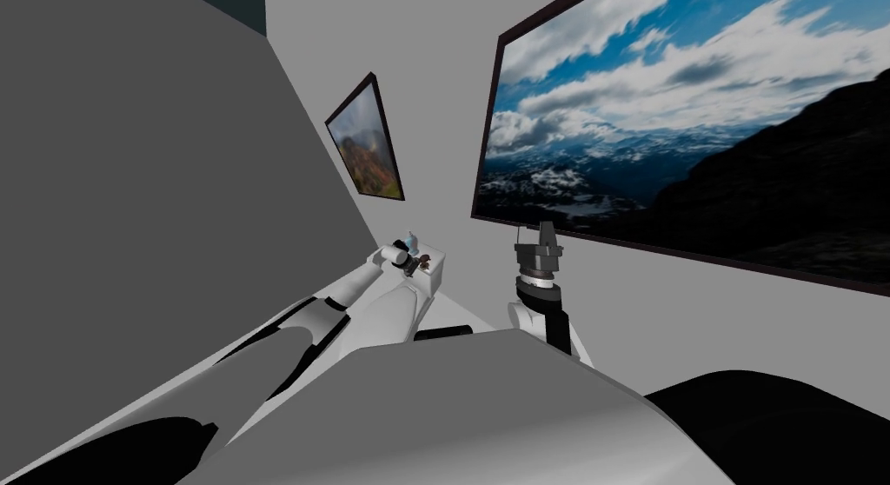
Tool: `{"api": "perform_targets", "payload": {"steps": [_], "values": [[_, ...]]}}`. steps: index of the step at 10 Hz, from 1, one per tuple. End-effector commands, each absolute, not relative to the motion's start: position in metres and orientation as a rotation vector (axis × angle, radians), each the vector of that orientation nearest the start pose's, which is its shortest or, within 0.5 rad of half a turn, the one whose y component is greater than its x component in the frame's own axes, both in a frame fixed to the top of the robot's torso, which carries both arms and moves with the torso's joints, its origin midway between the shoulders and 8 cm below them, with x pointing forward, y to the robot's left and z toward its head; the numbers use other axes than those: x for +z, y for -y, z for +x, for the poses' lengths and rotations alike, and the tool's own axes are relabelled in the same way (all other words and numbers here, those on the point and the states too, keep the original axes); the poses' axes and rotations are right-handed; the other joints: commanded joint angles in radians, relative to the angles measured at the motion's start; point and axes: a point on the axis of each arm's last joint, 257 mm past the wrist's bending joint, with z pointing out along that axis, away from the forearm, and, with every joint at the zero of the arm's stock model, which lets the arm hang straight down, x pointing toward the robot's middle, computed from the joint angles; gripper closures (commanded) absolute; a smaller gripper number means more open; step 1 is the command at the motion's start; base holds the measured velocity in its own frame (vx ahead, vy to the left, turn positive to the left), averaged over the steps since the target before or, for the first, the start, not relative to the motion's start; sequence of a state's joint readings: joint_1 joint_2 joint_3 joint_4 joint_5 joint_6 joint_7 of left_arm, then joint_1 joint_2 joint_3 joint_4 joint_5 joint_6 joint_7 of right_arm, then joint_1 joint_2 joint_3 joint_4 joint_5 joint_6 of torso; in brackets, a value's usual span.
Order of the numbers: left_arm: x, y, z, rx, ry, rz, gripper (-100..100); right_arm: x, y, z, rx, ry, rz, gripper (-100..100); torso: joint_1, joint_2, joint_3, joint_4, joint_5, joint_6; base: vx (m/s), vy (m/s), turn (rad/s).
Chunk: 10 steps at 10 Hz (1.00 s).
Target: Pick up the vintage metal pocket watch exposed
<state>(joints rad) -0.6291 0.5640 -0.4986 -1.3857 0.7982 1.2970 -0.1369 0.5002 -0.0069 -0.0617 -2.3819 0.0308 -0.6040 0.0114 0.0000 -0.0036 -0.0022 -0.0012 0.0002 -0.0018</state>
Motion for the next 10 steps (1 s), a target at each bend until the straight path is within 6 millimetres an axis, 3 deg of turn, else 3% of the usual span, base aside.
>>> {"api": "perform_targets", "payload": {"steps": [1, 7, 8, 9, 10], "values": [[-0.326, -0.166, 0.494, -0.460, -2.628, -1.274, -100, 0.086, 0.281, 0.299, 1.254, -0.498, 0.450, 0, 0.000, 0.000, 0.000, 0.000, 0.000, 0.000, 0.041, -0.001, -0.014], [-0.326, -0.137, 0.467, -0.370, -2.745, -1.230, -100, 0.086, 0.281, 0.299, 1.254, -0.498, 0.451, 0, -0.002, -0.002, -0.001, 0.000, -0.001, 0.000, 0.076, -0.018, -0.028], [-0.326, -0.139, 0.471, -0.381, -2.732, -1.236, -100, 0.086, 0.281, 0.299, 1.254, -0.498, 0.451, 0, -0.004, -0.004, -0.002, -0.001, -0.001, 0.000, 0.055, -0.022, -0.007], [-0.326, -0.139, 0.470, -0.378, -2.735, -1.235, 0, 0.086, 0.281, 0.299, 1.254, -0.498, 0.450, 0, -0.002, -0.001, -0.001, -0.001, -0.001, 0.000, 0.009, -0.004, 0.002], [-0.337, -0.139, 0.471, -0.380, -2.727, -1.244, -100, 0.086, 0.281, 0.299, 1.254, -0.498, 0.450, 0, -0.001, 0.001, 0.001, 0.000, 0.000, 0.000, 0.009, -0.001, -0.061]]}}
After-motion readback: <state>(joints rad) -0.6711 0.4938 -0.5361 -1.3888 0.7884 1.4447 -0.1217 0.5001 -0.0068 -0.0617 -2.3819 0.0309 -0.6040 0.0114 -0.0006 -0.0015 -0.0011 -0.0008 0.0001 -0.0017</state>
